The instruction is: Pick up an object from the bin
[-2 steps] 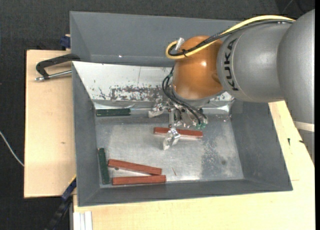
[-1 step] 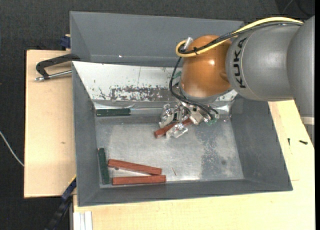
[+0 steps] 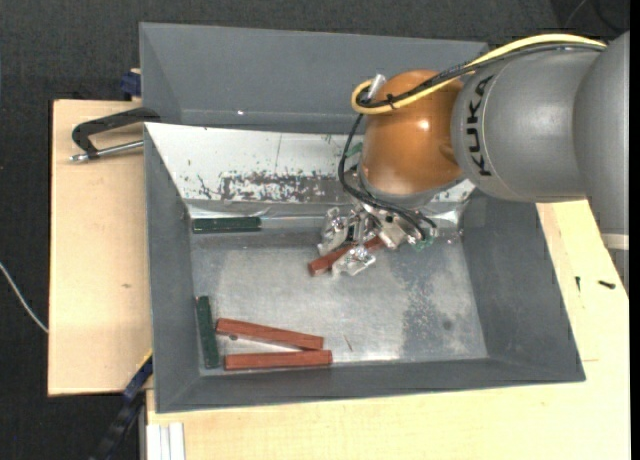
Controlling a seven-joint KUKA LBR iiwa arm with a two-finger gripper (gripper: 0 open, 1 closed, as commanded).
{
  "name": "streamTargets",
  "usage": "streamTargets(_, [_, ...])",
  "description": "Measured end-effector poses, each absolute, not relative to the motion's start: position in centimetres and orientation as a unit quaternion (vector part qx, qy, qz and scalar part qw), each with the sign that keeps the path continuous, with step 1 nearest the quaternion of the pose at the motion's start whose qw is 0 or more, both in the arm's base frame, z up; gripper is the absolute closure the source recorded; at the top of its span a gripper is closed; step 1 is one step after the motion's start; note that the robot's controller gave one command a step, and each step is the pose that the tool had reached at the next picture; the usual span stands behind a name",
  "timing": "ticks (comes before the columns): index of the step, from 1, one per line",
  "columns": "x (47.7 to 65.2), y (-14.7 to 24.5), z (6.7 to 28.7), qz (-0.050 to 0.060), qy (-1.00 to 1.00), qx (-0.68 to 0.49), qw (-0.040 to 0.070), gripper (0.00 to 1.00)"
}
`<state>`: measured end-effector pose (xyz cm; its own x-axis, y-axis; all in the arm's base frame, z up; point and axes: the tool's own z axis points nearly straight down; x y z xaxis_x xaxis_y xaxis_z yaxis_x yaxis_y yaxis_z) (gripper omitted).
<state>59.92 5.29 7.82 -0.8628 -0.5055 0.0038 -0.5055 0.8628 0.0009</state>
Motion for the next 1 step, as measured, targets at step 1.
streamTargets(1, [56.67,4.43,22.65,0.000,-0.960,0.280,-0.005,1.00])
